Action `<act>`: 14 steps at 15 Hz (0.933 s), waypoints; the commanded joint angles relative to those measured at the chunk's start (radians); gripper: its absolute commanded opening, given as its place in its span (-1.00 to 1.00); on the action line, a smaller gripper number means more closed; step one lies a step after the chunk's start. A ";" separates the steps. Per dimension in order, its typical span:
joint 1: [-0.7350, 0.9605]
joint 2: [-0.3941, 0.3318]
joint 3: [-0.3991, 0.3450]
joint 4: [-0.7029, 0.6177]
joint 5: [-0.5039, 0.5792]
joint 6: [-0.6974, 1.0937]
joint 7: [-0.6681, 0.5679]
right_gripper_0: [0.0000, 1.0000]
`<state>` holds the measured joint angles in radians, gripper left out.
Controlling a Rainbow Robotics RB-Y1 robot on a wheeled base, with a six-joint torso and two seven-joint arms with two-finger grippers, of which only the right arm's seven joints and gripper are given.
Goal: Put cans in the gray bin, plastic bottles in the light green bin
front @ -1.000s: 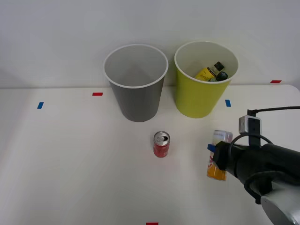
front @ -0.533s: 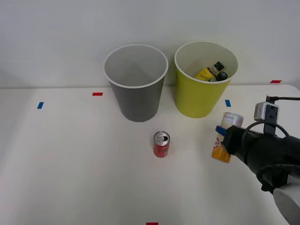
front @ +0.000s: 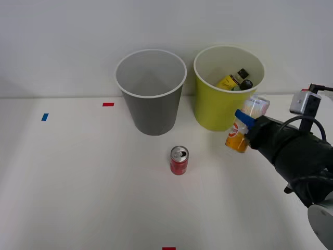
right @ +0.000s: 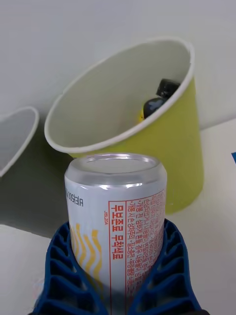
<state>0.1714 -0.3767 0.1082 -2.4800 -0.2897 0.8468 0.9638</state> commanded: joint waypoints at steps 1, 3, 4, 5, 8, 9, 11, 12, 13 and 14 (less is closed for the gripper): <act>-0.038 0.016 0.004 0.101 -0.095 -0.247 0.076 -1.00; -0.069 0.030 0.004 0.135 -0.141 -0.310 0.151 -1.00; -0.085 0.044 -0.002 0.135 -0.144 -0.310 0.179 -1.00; -0.102 0.050 -0.005 0.135 -0.149 -0.319 0.204 -1.00; -0.182 0.076 -0.004 0.135 -0.169 -0.345 0.216 -1.00; -0.196 0.081 0.004 0.135 -0.172 -0.345 0.222 -1.00; -0.217 0.090 0.028 0.136 -0.174 -0.347 0.236 -1.00; -0.234 0.091 0.048 0.148 -0.170 -0.359 0.243 -1.00; -0.251 0.094 0.070 0.176 -0.174 -0.397 0.245 -1.00; -0.279 0.094 0.108 0.236 -0.174 -0.485 0.250 -1.00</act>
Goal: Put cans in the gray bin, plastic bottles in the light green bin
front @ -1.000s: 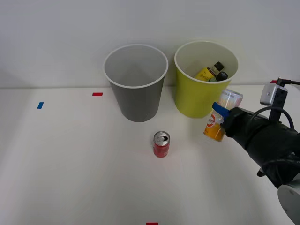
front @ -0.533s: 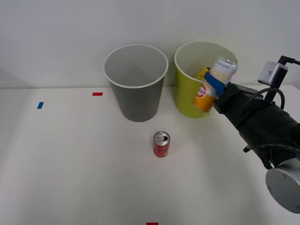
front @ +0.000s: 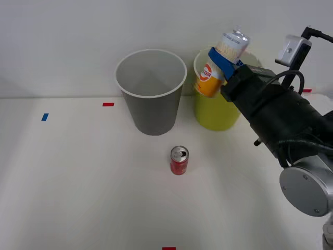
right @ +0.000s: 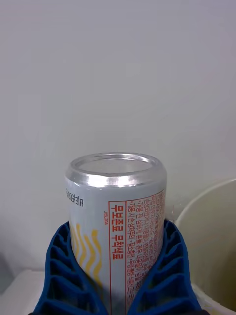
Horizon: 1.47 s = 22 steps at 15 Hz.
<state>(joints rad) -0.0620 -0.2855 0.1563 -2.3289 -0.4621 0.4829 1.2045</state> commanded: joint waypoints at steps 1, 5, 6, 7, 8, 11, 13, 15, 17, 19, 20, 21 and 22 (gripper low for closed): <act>-0.076 0.006 0.091 0.135 -0.001 -0.173 0.010 -1.00; -0.257 0.071 0.123 0.306 0.023 -0.187 0.041 -1.00; -0.305 0.086 0.129 0.359 0.029 -0.187 0.049 -1.00; -0.332 0.092 0.134 0.391 0.034 -0.187 0.055 -1.00; -0.372 0.100 0.141 0.442 0.040 -0.187 0.066 -1.00; -0.429 0.094 0.161 0.510 0.060 -0.187 0.099 -1.00; -0.466 0.085 0.180 0.545 0.079 -0.187 0.122 -1.00; -0.506 0.088 0.186 0.594 0.089 -0.187 0.139 -1.00; -0.541 0.103 0.190 0.645 0.105 -0.187 0.153 -1.00; -0.584 0.126 0.193 0.707 0.126 -0.187 0.162 -1.00; -0.593 0.132 0.198 0.723 0.135 -0.187 0.164 -1.00; -0.593 0.134 0.203 0.723 0.146 -0.187 0.162 -1.00; -0.595 0.135 0.204 0.724 0.157 -0.187 0.164 -0.87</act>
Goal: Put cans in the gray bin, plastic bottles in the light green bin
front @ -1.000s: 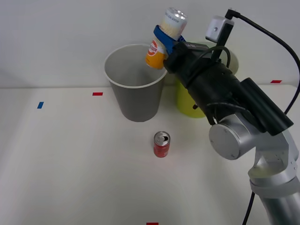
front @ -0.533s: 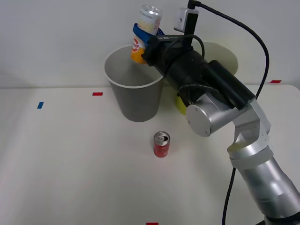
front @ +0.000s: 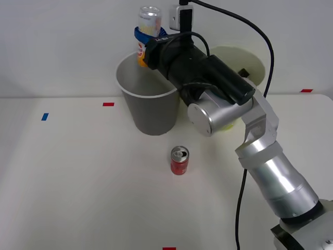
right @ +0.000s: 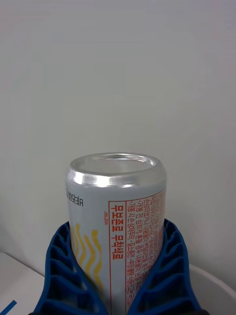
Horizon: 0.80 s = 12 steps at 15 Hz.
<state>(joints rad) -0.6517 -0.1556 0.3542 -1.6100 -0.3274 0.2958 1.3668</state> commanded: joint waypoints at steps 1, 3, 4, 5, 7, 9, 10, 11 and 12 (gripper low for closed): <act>-0.003 0.007 0.006 0.004 0.030 0.000 0.000 -0.49; -0.003 0.018 0.006 0.004 0.057 -0.003 -0.005 1.00; -0.003 0.019 0.008 0.005 0.057 -0.003 -0.005 1.00; -0.003 0.025 0.008 0.004 0.056 -0.003 -0.006 1.00; -0.003 0.034 0.006 0.004 0.056 -0.003 -0.014 1.00; -0.002 0.039 0.006 0.004 0.056 -0.003 -0.014 1.00; -0.002 0.039 0.006 0.004 0.061 -0.004 -0.014 1.00; 0.000 0.038 0.006 0.004 0.064 -0.004 -0.014 1.00; 0.001 0.034 0.006 0.004 0.064 -0.010 -0.011 1.00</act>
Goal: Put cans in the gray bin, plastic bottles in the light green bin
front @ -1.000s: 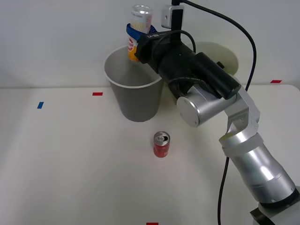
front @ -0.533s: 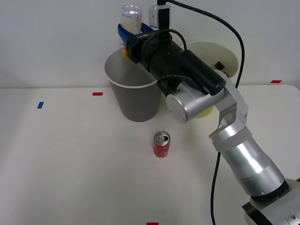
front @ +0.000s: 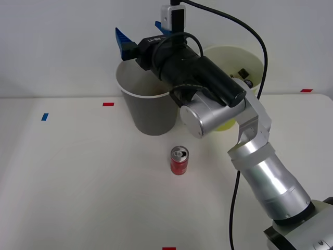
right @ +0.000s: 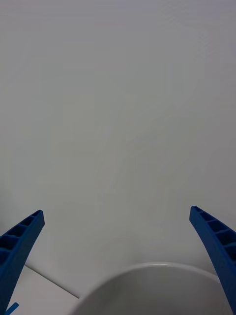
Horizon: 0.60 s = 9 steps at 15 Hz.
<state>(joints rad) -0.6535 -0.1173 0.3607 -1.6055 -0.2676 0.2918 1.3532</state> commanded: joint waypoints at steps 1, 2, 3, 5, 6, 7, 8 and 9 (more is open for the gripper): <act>0.003 -0.007 0.000 -0.001 0.002 -0.007 0.004 1.00; 0.003 -0.009 0.000 -0.001 0.007 -0.013 0.006 1.00; 0.008 -0.015 -0.002 -0.001 0.016 -0.036 0.007 1.00; 0.038 -0.033 0.001 -0.001 0.028 -0.129 0.001 1.00; 0.060 -0.039 0.000 -0.002 0.025 -0.178 -0.002 1.00; 0.081 -0.048 -0.002 -0.002 0.024 -0.220 -0.006 1.00; 0.112 -0.061 -0.002 -0.002 0.021 -0.280 -0.009 1.00; 0.146 -0.073 -0.006 -0.005 0.019 -0.349 -0.013 1.00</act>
<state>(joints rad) -0.5506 -0.1724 0.3587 -1.6075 -0.2450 0.0188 1.3462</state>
